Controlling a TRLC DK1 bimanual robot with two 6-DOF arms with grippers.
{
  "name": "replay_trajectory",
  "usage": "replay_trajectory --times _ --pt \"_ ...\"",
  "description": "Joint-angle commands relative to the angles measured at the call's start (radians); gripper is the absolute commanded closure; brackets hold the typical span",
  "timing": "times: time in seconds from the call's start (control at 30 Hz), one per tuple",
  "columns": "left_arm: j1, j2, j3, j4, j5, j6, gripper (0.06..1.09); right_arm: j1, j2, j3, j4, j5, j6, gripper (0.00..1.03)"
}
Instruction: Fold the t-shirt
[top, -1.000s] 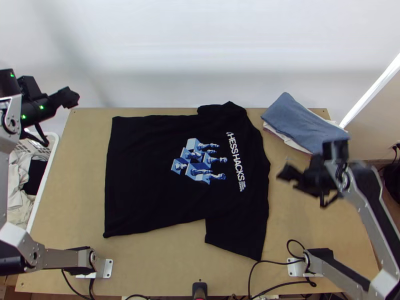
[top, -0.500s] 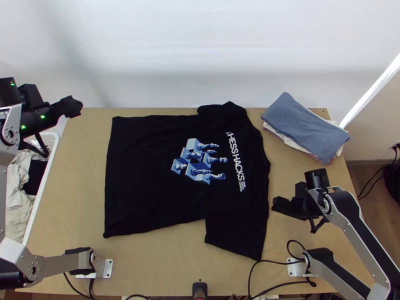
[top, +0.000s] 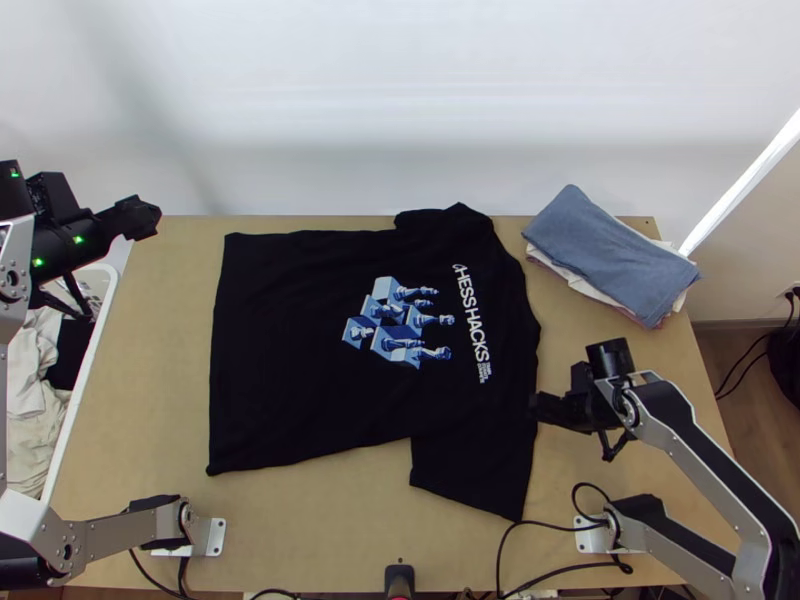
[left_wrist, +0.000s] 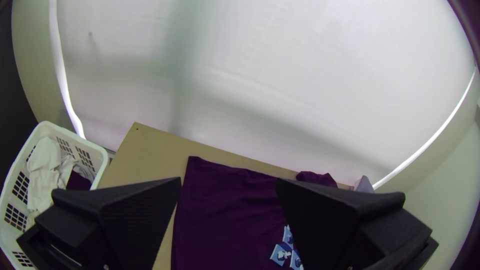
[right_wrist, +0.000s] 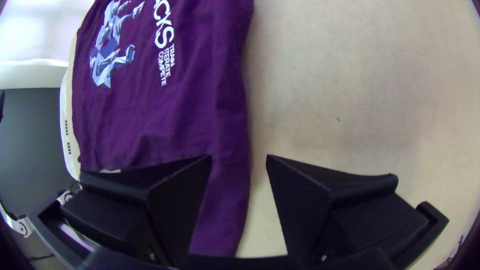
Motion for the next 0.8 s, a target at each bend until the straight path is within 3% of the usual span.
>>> replay_trajectory --times 0.0,0.13,0.23,0.33,0.43,0.5,0.53,0.67,0.77 --pt "-0.002 -0.025 -0.021 -0.013 0.012 0.015 0.16 0.023 0.030 -0.025 0.035 -0.005 0.032 0.51" --pt "-0.003 -0.025 -0.020 -0.017 0.012 0.019 0.16 0.029 0.055 -0.038 0.072 -0.005 0.033 0.51" --pt "-0.005 -0.018 -0.020 -0.042 0.012 0.039 0.16 0.029 0.053 -0.048 0.116 -0.005 0.035 0.74" --pt "-0.029 0.005 -0.027 -0.122 0.012 0.102 0.16 0.029 0.069 -0.053 0.124 -0.004 0.036 0.74" --pt "-0.066 0.021 -0.069 -0.223 0.014 0.216 0.16 0.029 0.072 -0.062 0.124 -0.002 0.028 0.76" --pt "-0.097 0.021 -0.123 -0.320 0.015 0.324 0.16 0.028 0.055 -0.062 0.124 0.008 0.025 0.96" --pt "-0.103 0.018 -0.161 -0.355 0.015 0.390 0.16 0.029 0.039 -0.064 0.124 0.018 0.022 0.99" --pt "-0.118 0.036 -0.300 -0.476 -0.004 0.538 0.16 0.029 0.012 -0.073 0.124 0.025 0.024 1.00" --pt "-0.138 0.033 -0.425 -0.505 -0.106 0.640 0.16 0.023 0.004 -0.076 0.124 0.027 0.024 1.00"
